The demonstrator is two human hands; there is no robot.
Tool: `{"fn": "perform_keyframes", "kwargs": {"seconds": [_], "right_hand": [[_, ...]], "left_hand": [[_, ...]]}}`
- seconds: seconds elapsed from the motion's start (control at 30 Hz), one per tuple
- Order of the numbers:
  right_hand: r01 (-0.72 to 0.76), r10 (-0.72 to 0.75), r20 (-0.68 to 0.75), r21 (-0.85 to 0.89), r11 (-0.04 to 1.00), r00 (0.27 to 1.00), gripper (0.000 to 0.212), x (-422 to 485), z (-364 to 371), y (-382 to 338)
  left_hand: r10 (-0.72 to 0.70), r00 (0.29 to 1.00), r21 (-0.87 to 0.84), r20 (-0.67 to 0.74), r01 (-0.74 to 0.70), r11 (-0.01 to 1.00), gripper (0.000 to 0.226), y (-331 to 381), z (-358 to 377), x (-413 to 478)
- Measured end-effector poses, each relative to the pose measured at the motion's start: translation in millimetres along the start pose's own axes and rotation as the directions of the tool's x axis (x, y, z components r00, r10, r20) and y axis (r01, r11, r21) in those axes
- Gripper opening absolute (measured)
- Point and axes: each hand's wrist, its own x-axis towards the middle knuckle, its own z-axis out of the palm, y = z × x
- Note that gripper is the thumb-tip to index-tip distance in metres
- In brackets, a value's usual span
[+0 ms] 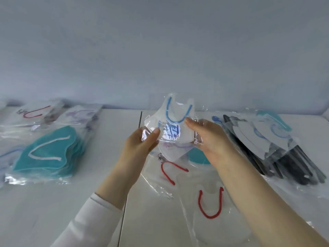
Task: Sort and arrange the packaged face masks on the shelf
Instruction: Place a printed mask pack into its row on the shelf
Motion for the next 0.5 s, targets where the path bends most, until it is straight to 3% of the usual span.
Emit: {"fn": "perform_keyframes", "kwargs": {"seconds": [0.07,0.13,0.2,0.27,0.33,0.4,0.5], "right_hand": [[0.028,-0.025,0.049,-0.060,0.998,0.998,0.014,5.9,9.8,4.1],[0.202,-0.191,0.066,-0.288,0.936,0.979,0.011,13.6,6.1,8.3],[0.349,-0.355,0.105,-0.572,0.743,0.929,0.017,23.0,-11.8,11.1],[0.400,-0.402,0.185,-0.728,0.556,0.897,0.033,30.5,-30.4,13.4],[0.458,-0.368,0.315,-0.787,0.414,0.875,0.050,33.7,-39.4,16.0],[0.514,-0.235,0.461,-0.809,0.286,0.856,0.064,32.7,-38.3,20.2],[0.603,-0.126,0.590,-0.787,0.131,0.797,0.062,32.7,-34.7,28.4]], "left_hand": [[0.018,0.997,-0.066,-0.080,-0.024,0.998,0.013,-2.0,-5.1,0.2],[0.013,0.972,-0.182,-0.236,-0.057,0.982,0.004,5.7,-17.9,2.0],[0.037,0.924,-0.189,-0.381,-0.117,0.975,0.013,13.6,-33.3,2.1],[0.075,0.885,-0.146,-0.459,-0.158,0.977,0.019,14.9,-44.3,-0.1],[0.077,0.867,-0.140,-0.492,-0.166,0.976,0.018,12.6,-48.1,-2.4],[0.058,0.850,-0.150,-0.523,-0.159,0.976,0.013,9.6,-46.7,-3.6],[0.045,0.840,-0.153,-0.541,-0.151,0.977,0.013,6.4,-43.3,-6.8]]}}
